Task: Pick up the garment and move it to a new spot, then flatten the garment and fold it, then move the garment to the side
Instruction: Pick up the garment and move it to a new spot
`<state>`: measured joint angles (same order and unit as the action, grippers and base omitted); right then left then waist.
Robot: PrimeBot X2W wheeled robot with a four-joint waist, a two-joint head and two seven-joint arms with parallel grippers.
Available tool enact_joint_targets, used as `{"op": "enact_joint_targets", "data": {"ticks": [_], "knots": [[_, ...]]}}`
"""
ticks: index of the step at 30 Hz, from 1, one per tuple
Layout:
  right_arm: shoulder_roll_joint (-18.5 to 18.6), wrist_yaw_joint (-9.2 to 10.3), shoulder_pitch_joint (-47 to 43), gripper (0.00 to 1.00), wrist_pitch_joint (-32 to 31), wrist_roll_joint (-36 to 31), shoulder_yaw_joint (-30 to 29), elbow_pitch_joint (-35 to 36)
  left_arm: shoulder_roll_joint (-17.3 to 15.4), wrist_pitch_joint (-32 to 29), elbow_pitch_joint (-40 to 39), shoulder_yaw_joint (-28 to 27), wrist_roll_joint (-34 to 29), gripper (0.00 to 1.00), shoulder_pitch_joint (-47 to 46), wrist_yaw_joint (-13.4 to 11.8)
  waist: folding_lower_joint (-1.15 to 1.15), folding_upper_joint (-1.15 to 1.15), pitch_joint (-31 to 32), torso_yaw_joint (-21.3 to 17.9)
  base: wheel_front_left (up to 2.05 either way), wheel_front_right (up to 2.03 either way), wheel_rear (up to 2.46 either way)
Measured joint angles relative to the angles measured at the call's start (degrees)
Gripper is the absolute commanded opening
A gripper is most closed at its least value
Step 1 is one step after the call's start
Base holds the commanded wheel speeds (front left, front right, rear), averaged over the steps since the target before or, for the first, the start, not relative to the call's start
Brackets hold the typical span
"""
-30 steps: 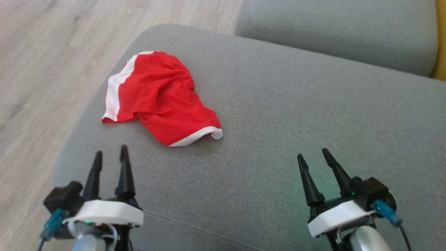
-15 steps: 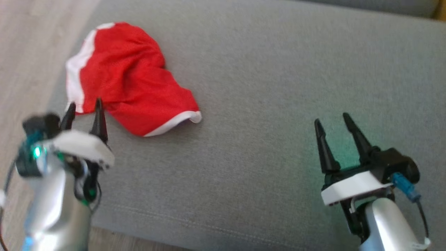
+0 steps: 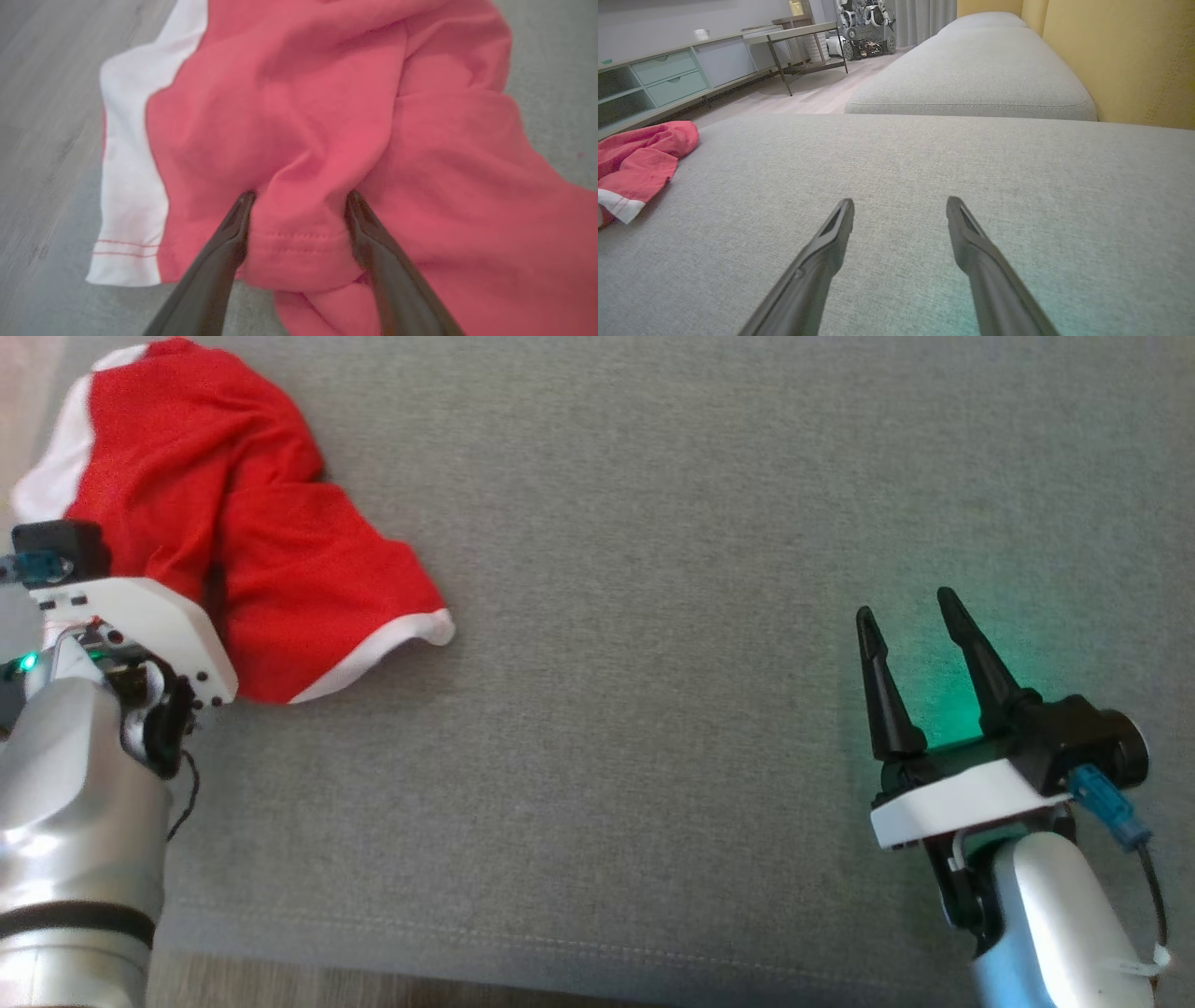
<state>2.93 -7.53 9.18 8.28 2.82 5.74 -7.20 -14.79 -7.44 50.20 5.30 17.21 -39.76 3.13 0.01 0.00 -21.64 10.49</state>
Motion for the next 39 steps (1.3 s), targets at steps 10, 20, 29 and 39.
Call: {"op": "enact_joint_targets", "data": {"ticks": [10, 20, 29, 39], "knots": [[0.00, 0.00, 1.18, 1.00, -0.05, -0.32, -0.33, 0.58, -1.53, -1.83, 6.83, 0.49, 0.11, 0.00, -5.14, 0.90, 0.00, 0.00, -1.39, -2.49, 0.00, 0.00, 0.00], [-0.01, 0.00, 1.14, 1.00, 1.40, 0.25, -0.40, -2.20, -0.58, 8.31, 5.59, -0.73, 3.05, 0.00, -5.12, 1.22, -0.01, 0.00, 2.88, -2.96, 0.00, 0.00, 0.00], [-0.04, 0.00, 0.65, 1.00, 2.87, 2.89, 0.43, -4.91, 4.47, 12.62, -6.89, -0.63, 6.33, 0.00, -4.26, 2.34, -0.01, 0.00, 9.14, -3.78, 0.00, 0.00, 0.00], [-0.10, 0.00, 0.63, 1.00, 3.83, 3.76, 1.45, -6.25, 12.16, 12.16, -19.44, 1.87, 9.10, 0.00, 1.09, -2.69, -0.01, 0.00, 12.87, -8.93, 0.00, 0.00, 0.00]]}}
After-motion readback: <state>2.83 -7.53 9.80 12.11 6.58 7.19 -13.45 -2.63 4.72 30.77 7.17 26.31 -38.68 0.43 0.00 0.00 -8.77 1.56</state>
